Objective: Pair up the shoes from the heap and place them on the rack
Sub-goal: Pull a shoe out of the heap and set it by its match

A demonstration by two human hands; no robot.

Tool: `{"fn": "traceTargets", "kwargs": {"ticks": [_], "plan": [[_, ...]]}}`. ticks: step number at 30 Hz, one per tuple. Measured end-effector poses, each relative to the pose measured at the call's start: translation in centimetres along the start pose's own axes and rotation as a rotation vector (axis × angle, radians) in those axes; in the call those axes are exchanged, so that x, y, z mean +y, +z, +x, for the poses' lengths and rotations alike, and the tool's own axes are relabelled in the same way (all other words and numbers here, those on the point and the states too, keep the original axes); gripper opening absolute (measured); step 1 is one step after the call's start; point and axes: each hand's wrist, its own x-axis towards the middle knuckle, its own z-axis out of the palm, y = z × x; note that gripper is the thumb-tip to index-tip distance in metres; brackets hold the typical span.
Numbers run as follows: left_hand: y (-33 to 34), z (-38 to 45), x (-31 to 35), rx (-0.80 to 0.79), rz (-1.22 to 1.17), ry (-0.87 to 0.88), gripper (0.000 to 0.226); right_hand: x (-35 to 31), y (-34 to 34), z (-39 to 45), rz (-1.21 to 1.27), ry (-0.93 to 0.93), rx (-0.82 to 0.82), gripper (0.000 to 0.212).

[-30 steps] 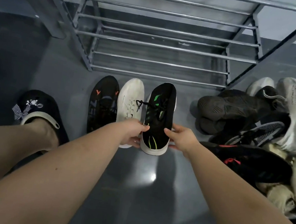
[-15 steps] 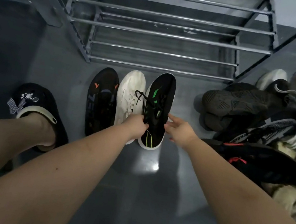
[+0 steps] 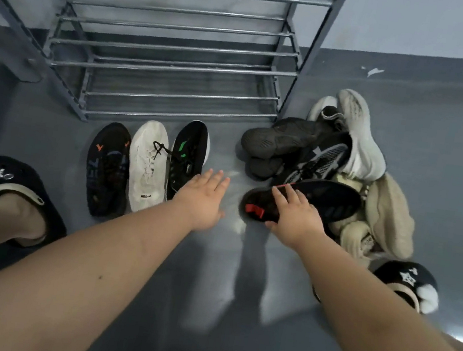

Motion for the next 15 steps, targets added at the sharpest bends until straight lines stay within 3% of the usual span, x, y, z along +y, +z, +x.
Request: {"fn": "traceTargets", "kwargs": {"ticks": [9, 15], "plan": [[-2.4, 0.3, 9.1, 0.008, 0.07, 0.169, 0.077, 9.4, 2.6, -5.6, 0.153, 0.322, 0.051, 0.078], [-2.3, 1.6, 11.4, -0.031, 0.092, 0.176, 0.077, 11.8, 3.4, -5.1, 0.278, 0.353, 0.113, 0.08]]}}
